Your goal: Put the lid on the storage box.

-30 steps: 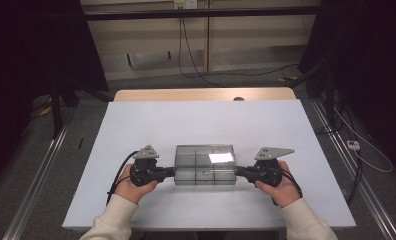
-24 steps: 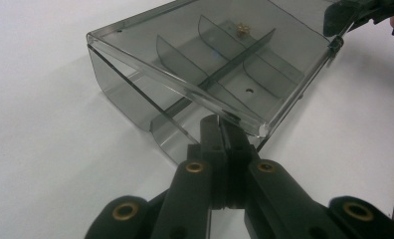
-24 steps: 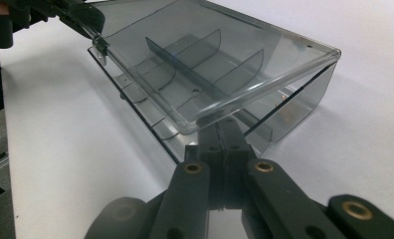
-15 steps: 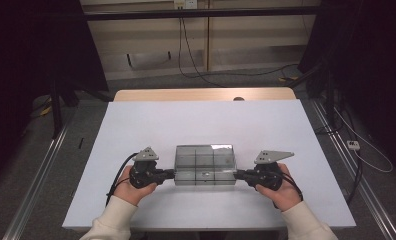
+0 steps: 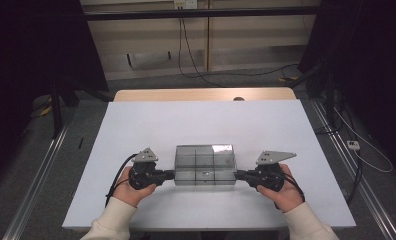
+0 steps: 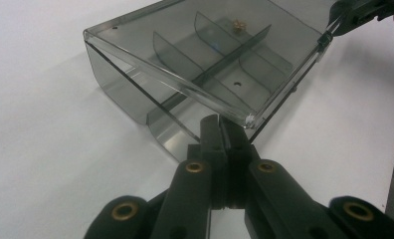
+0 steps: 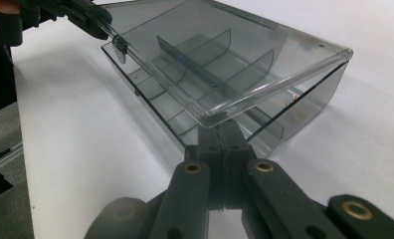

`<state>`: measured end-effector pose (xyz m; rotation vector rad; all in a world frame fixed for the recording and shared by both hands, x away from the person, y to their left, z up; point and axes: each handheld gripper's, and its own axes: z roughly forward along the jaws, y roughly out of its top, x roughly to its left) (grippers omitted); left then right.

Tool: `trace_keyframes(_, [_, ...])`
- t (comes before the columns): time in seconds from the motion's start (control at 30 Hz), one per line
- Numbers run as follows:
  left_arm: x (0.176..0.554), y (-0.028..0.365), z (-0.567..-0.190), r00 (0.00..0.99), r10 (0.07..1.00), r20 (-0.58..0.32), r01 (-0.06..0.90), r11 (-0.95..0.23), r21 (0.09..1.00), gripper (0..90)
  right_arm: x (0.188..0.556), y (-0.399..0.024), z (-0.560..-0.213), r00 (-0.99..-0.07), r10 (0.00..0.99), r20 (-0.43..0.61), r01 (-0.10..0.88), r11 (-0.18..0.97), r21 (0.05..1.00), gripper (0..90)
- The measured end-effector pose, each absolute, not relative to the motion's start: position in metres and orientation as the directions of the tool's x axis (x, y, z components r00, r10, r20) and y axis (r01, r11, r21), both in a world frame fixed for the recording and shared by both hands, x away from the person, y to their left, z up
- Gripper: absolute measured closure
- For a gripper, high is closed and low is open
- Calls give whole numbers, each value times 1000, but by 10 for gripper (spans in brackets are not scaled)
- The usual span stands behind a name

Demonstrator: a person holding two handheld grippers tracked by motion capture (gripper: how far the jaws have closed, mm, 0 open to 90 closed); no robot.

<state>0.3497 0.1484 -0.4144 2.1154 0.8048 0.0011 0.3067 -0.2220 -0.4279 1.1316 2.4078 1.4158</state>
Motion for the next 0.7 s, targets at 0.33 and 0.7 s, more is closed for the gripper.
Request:
trace_keyframes(0.33, [346,151,-418,793,545,-271,548,-446,708,885,302,-228,-430,-705,664,251,548,285,786,900])
trace_keyframes(0.7, [343,166,-421,777,569,-269,546,-399,736,625,300,-236,-428,-686,697,207,524,276,806,685])
